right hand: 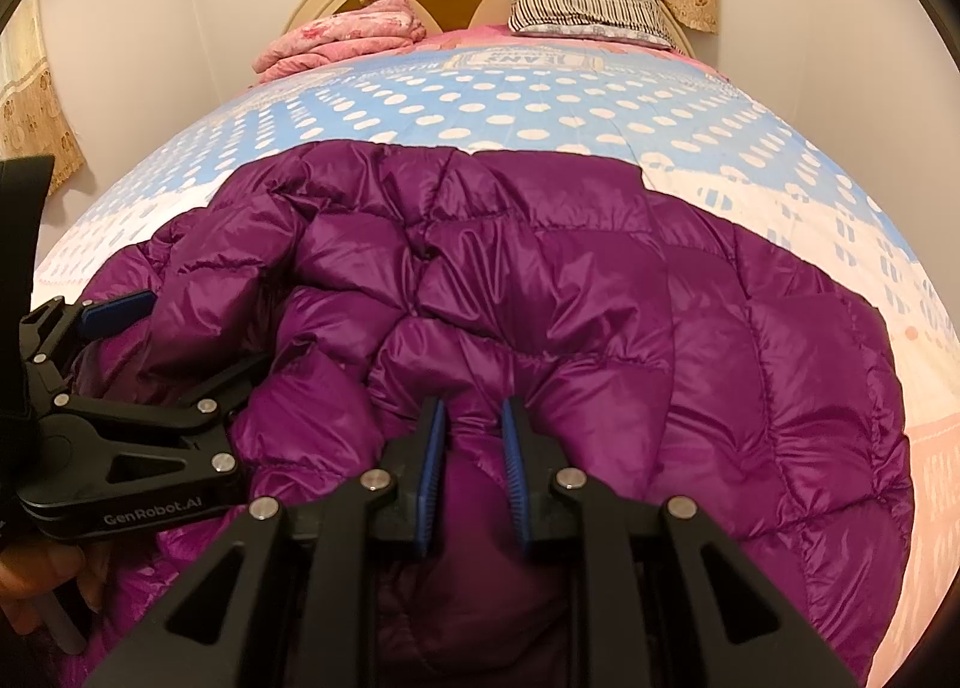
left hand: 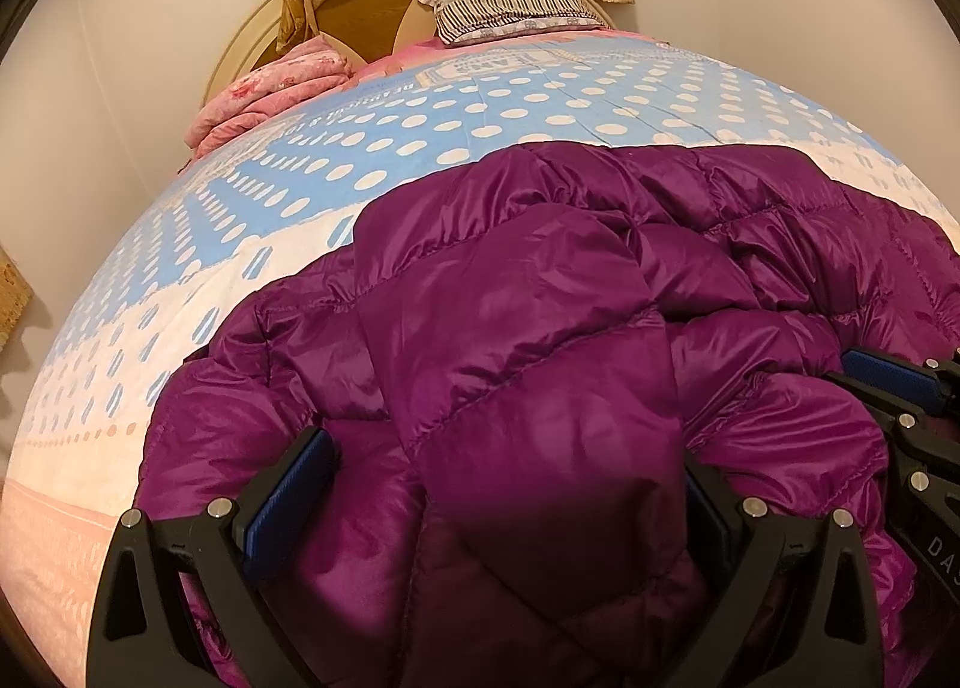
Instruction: Fold large clothes
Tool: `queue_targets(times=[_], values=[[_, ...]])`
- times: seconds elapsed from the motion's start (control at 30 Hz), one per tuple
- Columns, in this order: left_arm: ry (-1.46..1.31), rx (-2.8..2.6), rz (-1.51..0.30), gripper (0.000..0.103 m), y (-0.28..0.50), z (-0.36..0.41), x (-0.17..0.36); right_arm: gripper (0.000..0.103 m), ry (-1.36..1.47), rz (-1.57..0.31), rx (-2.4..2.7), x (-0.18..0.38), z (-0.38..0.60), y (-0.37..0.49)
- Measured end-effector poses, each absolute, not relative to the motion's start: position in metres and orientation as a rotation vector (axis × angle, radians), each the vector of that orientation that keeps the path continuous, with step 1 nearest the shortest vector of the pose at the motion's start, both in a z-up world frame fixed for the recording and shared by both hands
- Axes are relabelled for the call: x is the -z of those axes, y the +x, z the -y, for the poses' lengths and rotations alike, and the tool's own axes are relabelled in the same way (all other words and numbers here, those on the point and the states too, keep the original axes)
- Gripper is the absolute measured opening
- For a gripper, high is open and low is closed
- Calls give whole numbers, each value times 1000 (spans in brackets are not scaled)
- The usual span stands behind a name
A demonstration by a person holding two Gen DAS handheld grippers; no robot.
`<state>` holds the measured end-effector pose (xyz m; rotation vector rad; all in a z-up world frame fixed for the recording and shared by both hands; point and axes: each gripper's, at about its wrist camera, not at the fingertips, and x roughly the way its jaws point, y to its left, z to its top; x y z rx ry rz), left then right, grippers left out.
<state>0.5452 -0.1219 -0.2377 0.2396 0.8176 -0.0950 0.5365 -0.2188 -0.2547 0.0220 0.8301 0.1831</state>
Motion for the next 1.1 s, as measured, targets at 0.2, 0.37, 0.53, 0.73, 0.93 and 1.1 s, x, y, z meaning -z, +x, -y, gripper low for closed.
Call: queue_targets(times=[0.2,0.37,0.53,0.73,0.93,1.1], values=[[251,85,-811,102,545,122,237,22,17,-831,-181,254,217,536],[276,69,-797,102,543,127,238,22,5,-832,-171,255,217,537],[298,61,-802,102,545,129,237,22,-24,-834,-154,257,215,537],[289,90,-790,102,515,108,188,58,-10,-852,-187,221,232,519],[312,106,-699,102,404,45,156,79,21,-819,-172,192,265,436],[262,79,-736,102,323,-3,182,79,68,-888,-74,217,299,357]])
